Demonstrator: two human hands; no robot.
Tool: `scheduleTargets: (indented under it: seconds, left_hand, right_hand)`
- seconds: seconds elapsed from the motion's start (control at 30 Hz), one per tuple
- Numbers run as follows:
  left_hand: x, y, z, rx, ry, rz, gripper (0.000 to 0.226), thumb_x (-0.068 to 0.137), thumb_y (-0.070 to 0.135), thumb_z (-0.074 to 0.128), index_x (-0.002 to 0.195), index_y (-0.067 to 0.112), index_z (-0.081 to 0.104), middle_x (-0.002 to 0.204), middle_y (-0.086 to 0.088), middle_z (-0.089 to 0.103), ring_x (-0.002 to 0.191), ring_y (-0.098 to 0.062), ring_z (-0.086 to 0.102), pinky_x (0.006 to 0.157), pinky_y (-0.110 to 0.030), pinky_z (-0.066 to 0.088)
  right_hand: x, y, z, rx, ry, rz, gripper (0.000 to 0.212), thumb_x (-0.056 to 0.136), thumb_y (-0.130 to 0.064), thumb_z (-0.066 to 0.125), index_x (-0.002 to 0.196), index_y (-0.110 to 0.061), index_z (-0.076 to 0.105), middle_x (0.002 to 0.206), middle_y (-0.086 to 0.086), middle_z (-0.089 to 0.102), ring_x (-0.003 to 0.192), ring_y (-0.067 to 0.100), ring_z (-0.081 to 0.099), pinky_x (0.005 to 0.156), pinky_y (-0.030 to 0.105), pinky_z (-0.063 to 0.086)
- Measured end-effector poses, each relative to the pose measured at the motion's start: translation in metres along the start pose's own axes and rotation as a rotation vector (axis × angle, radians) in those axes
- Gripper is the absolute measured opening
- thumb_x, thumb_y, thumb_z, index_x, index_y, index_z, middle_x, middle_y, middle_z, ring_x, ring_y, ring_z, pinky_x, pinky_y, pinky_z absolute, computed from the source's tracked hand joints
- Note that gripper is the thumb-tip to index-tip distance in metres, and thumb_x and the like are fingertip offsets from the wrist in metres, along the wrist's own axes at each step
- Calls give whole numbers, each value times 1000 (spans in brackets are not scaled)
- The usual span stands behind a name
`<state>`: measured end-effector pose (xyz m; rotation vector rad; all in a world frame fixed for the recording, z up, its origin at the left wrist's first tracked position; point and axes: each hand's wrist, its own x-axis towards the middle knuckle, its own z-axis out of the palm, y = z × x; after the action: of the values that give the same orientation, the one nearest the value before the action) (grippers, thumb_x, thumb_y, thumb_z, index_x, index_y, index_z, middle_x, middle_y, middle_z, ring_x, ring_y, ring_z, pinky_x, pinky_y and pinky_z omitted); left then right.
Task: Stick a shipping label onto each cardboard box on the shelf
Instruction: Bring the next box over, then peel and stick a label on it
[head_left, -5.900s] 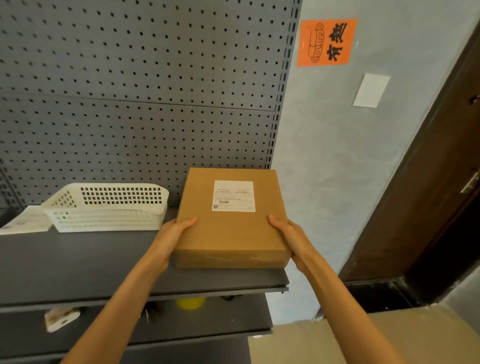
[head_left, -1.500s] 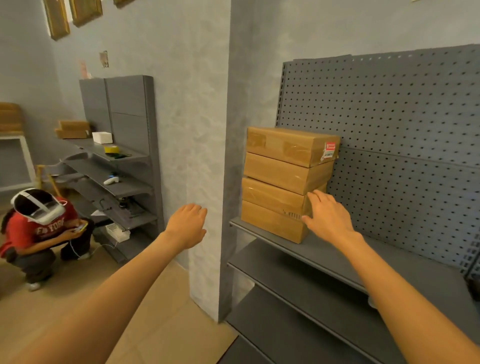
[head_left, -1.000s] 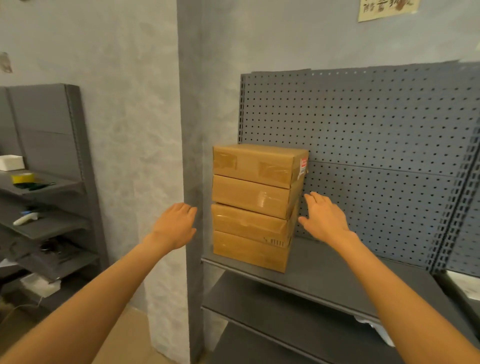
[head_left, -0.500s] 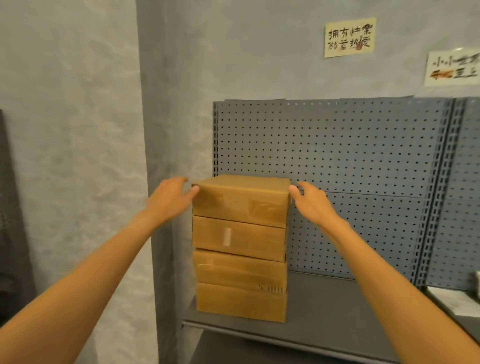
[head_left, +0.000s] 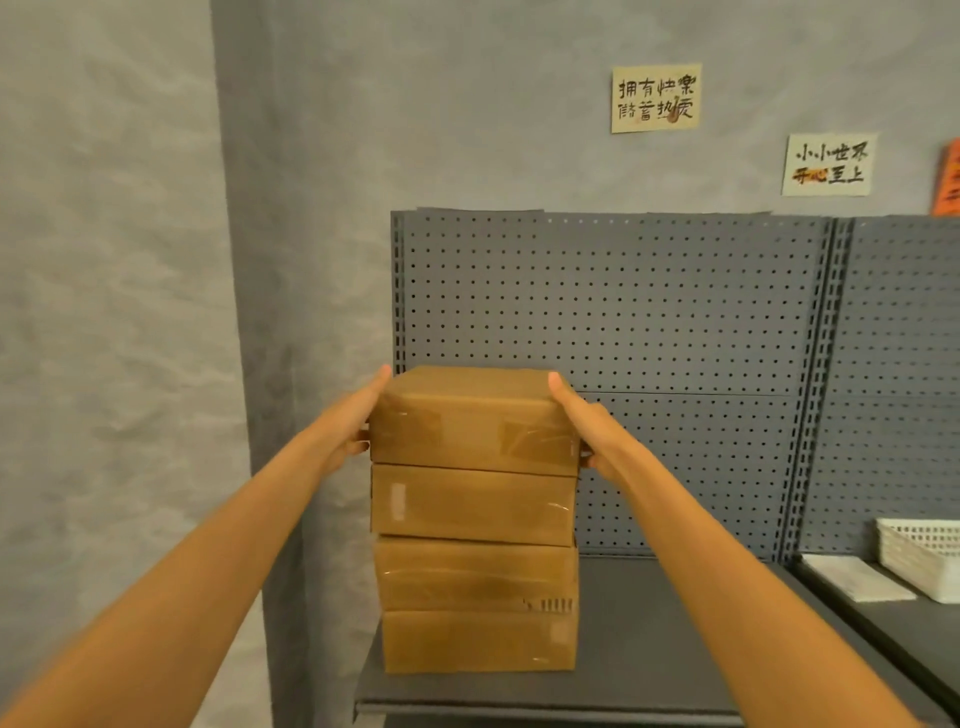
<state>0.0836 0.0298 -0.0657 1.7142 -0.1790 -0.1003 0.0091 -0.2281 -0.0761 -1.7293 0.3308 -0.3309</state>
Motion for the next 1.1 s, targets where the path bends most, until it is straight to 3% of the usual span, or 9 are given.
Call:
scheduleTargets:
  seconds: [0.1, 0.2, 0.4, 0.53, 0.73, 0.83, 0.93, 1.03, 1.1]
  left_hand:
    - [5, 3, 4, -82, -21, -76, 68, 89, 54, 52, 141, 13, 36, 137, -13, 46, 122, -32, 48, 104, -47, 41]
    - [7, 4, 4, -103, -4, -113, 59, 89, 44, 57, 136, 13, 40, 122, -13, 51, 112, -33, 52, 97, -48, 46]
    - [0, 1, 0, -125, 13, -104, 47, 88, 38, 57, 125, 13, 42, 112, -12, 52, 106, -30, 52, 91, -43, 47]
    - [-9, 2, 0, -142, 5, -51, 34, 89, 32, 55, 116, 15, 45, 98, -7, 52, 91, -24, 54, 87, -40, 48]
    - [-19, -3, 1, -202, -33, 25, 17, 88, 29, 55, 102, 19, 53, 100, -5, 55, 89, -20, 54, 93, -39, 46]
    - [-25, -3, 3, -224, -50, 77, 51, 82, 40, 63, 123, 15, 47, 111, -6, 58, 98, -21, 56, 93, -39, 48]
    - [-33, -5, 6, -215, -79, 100, 84, 65, 58, 74, 130, 15, 42, 121, -5, 58, 106, -23, 58, 90, -42, 51]
    - [-45, -11, 20, -183, -59, 153, 70, 76, 53, 70, 123, 15, 35, 112, -1, 53, 98, -16, 56, 73, -32, 50]
    - [-55, -14, 31, -146, -55, 197, 67, 79, 53, 67, 123, 16, 32, 112, 0, 51, 96, -13, 54, 70, -29, 47]
  right_hand:
    - [3, 2, 4, 59, 20, 30, 95, 74, -75, 54, 143, -13, 36, 137, 11, 50, 121, 32, 50, 103, 53, 41]
    - [5, 2, 7, 86, 46, 20, 71, 82, -58, 59, 135, -13, 44, 123, 10, 57, 109, 29, 56, 99, 51, 44]
    - [-4, 2, 6, 114, 43, -17, 56, 87, -47, 59, 130, -13, 44, 113, 5, 55, 95, 20, 54, 89, 41, 43]
    - [-10, 5, 3, 128, 19, -57, 57, 86, -47, 60, 131, -15, 46, 122, 4, 57, 106, 23, 56, 99, 45, 44]
    - [-33, 6, -7, 186, 19, -180, 51, 91, -35, 58, 136, -20, 38, 124, 1, 53, 100, 13, 53, 78, 32, 43]
    - [-46, 5, -16, 206, 23, -234, 52, 90, -29, 60, 137, -23, 38, 120, -2, 54, 99, 12, 54, 73, 29, 44]
    - [-59, 6, -24, 221, 17, -279, 55, 90, -25, 60, 139, -26, 38, 126, -3, 55, 105, 14, 54, 84, 34, 46]
    - [-75, 8, -31, 221, 50, -322, 59, 89, -26, 60, 142, -27, 35, 131, -4, 53, 110, 14, 54, 92, 35, 45]
    - [-86, 12, -40, 223, 78, -329, 63, 87, -33, 63, 144, -26, 35, 134, -5, 53, 115, 15, 53, 99, 39, 43]
